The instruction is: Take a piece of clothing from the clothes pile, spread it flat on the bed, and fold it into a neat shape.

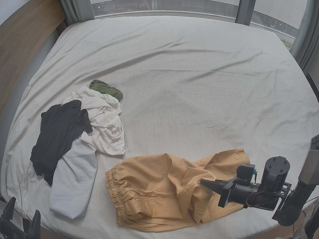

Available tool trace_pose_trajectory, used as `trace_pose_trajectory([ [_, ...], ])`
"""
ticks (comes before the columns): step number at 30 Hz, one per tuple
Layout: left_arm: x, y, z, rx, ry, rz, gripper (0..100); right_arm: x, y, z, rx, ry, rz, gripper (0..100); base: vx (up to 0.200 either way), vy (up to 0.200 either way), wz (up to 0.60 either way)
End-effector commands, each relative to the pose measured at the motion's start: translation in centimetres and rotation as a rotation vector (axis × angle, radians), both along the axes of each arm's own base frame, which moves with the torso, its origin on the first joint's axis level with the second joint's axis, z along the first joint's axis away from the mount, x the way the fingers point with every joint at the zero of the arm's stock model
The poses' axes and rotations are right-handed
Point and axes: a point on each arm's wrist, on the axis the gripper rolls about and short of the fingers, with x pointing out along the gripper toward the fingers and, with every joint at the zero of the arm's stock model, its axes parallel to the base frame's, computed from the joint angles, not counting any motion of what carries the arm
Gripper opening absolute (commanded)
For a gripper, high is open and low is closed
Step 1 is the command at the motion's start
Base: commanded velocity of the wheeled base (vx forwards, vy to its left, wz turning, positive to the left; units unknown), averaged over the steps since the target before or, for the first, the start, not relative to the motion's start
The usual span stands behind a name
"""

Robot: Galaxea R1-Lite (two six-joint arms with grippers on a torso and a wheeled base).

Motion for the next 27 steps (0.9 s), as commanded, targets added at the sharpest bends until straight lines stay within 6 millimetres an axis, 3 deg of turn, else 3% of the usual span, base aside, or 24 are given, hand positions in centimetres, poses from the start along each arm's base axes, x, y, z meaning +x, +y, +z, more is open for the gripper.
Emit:
trace_pose_trajectory([
  [1,0.0,0.0,-0.5,0.000,0.001,0.000,100,-0.2,-2.4,0.2,0.004,0.024,-0.041,0,0.000,0.000,0.00],
  [8,0.0,0.0,-0.5,0.000,0.001,0.000,100,0.5,-4.7,0.1,0.019,0.054,-0.104,0,0.000,0.000,0.00],
  [17,0.0,0.0,-0.5,0.002,0.001,0.000,100,1.4,-6.1,0.8,0.047,0.022,-0.157,0,0.000,0.000,0.00],
  [27,0.0,0.0,-0.5,0.002,0.001,0.000,100,1.2,-5.5,0.6,0.107,0.095,-0.098,0,0.000,0.000,0.00],
])
